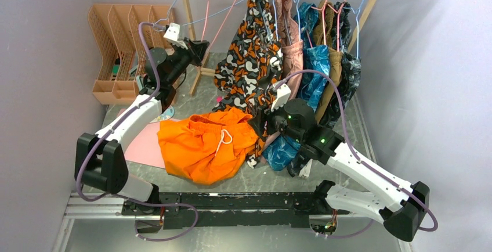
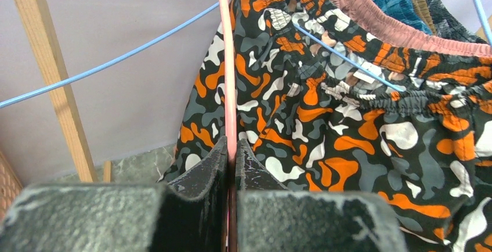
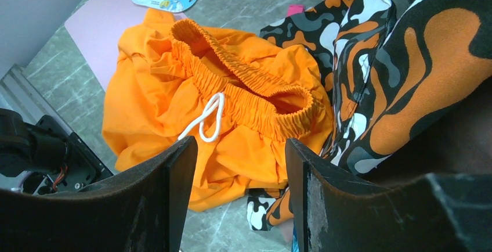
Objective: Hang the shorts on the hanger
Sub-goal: Pick up the hanger from the clothesline.
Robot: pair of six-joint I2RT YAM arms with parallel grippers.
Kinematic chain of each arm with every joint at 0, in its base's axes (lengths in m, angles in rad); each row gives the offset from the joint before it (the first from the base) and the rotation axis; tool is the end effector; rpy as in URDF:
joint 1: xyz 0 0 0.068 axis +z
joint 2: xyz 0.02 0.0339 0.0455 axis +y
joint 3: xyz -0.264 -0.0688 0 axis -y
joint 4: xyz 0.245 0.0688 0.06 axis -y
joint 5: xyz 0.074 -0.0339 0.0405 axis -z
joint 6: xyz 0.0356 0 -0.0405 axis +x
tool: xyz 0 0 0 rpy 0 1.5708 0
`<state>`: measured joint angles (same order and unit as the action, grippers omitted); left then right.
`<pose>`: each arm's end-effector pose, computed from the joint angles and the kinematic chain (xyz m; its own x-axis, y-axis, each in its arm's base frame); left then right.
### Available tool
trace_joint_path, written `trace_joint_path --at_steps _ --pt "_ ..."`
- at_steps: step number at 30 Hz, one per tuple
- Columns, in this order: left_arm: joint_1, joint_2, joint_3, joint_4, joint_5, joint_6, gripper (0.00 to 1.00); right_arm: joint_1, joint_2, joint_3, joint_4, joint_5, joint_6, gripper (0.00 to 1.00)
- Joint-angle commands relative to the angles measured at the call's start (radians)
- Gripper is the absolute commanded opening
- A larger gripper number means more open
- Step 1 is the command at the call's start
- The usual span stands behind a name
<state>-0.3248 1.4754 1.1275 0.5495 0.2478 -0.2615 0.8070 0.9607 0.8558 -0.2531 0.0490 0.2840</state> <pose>0.3308 -0.1206 0.3709 0.0445 -0.2794 -0.9591 0.5679 0.7969 -0.2059 0.1543 0.1586 0.3255 -0.4259 -0.0401 -0.9039 -0.5941 0.7659 0.2460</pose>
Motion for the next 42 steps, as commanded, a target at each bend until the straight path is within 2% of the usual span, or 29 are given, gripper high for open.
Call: trace_joint_path --at_steps 1,17,27,32,37,42 --pt "-0.007 -0.092 -0.036 0.033 0.007 0.020 0.07 -0.002 -0.007 -0.013 0.018 0.003 -0.003 0.61" --pt "-0.008 -0.285 -0.063 -0.394 0.002 0.098 0.07 -0.002 0.004 -0.003 0.043 -0.019 -0.002 0.61" --pt "-0.013 -0.510 -0.183 -0.592 0.014 0.119 0.07 -0.003 0.013 -0.002 0.042 -0.027 0.006 0.61" --pt "-0.013 -0.615 -0.200 -0.639 -0.015 0.129 0.07 -0.002 0.028 0.006 0.053 -0.034 0.011 0.61" --pt "-0.013 -0.657 -0.180 -0.674 0.006 0.115 0.07 -0.002 0.036 0.015 0.058 -0.037 0.016 0.61" --pt "-0.013 -0.729 -0.227 -0.711 -0.003 0.114 0.07 -0.002 0.035 0.019 0.031 -0.021 0.016 0.61"
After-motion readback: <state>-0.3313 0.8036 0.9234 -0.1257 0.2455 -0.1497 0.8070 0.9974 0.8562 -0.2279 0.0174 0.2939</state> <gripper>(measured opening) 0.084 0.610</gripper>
